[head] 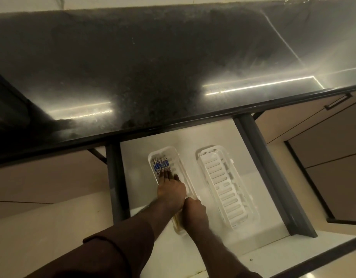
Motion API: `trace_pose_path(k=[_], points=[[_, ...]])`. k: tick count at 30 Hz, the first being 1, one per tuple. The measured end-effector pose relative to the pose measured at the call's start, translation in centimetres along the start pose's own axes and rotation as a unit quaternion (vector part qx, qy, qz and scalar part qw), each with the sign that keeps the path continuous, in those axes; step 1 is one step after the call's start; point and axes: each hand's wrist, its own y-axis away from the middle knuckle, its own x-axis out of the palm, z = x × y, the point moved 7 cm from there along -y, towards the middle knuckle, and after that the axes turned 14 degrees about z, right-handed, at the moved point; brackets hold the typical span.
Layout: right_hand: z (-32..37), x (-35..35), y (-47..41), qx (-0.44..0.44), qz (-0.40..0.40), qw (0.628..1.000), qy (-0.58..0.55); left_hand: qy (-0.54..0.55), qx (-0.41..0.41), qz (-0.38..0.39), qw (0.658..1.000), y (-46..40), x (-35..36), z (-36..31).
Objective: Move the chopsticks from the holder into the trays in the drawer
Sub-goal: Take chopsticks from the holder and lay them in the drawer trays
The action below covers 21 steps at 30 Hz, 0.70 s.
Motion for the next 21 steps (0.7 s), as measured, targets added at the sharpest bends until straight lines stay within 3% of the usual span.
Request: trace_pose_path(k=[6,21], points=[[0.5,0.1,0.8,-0.017,-0.028,0.999,0.016,-0.065,-0.005,-0.022,0.998,-0.2,0.3,0.2],[1.6,-2.8,2.8,-0.028,-0.068,0.997,0.032,-0.053,0.035,-0.1,0.993,2.2,-0.8,0.6]])
